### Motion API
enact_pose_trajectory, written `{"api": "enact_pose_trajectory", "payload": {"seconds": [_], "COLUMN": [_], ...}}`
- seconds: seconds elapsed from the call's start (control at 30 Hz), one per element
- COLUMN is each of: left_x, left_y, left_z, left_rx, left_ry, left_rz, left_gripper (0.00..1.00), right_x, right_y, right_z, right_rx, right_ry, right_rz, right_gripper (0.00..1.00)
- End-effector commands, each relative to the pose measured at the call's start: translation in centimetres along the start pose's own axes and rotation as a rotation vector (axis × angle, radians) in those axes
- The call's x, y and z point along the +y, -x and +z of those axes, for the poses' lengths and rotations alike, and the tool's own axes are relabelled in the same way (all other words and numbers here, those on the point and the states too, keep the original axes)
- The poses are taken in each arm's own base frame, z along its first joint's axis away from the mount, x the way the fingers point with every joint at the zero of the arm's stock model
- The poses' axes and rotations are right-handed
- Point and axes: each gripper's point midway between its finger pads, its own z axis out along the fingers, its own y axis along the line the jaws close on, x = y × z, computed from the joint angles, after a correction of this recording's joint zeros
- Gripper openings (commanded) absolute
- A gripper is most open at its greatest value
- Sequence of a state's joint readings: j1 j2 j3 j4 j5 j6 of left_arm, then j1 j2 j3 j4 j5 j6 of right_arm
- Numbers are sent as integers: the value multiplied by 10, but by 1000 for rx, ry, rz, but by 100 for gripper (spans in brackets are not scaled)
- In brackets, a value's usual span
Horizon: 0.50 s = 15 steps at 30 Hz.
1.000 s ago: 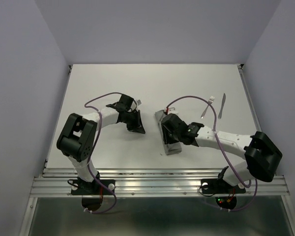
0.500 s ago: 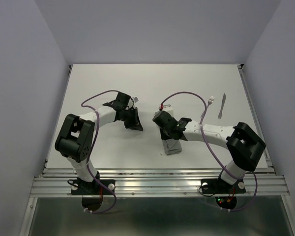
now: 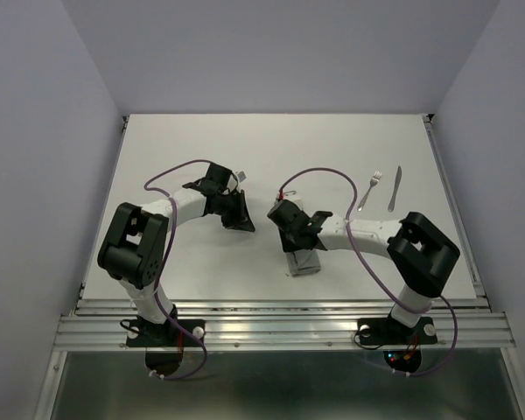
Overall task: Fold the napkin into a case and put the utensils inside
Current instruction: Pick up the smaller rectangle-folded napkin from the center of the board.
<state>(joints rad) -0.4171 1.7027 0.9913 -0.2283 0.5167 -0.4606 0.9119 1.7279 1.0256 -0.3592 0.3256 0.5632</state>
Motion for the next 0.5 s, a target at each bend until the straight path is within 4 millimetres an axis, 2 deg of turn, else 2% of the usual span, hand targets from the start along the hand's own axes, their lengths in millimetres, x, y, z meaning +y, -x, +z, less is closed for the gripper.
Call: {"api": "enact_pose_trajectory", "payload": {"seconds": [0.0, 0.07, 0.13, 0.23, 0.27, 0.33, 0.47], "left_x": [-7, -8, -8, -8, -9, -8, -6], "left_y": [7, 8, 8, 8, 9, 9, 7], "left_z": [-3, -3, -2, -2, -3, -3, -2], "left_rx": [-16, -19, -17, -19, -22, -22, -20], "left_ry": [-23, -25, -24, -26, -26, -26, -19], "left_rz": [29, 30, 28, 25, 26, 25, 22], "left_gripper": [0, 0, 0, 0, 0, 0, 0], "right_x": [18, 16, 12, 0, -2, -4, -1], "right_y": [29, 43, 43, 32, 27, 17, 7], "right_z": [-31, -48, -54, -50, -48, -41, -34], "right_rx": [-88, -135, -134, -97, -84, -55, -20], "right_ry": [103, 114, 102, 47, 41, 30, 40], "right_rz": [-13, -19, -30, -35, -35, -41, -37], "right_gripper": [11, 17, 21, 36, 45, 53, 57]}}
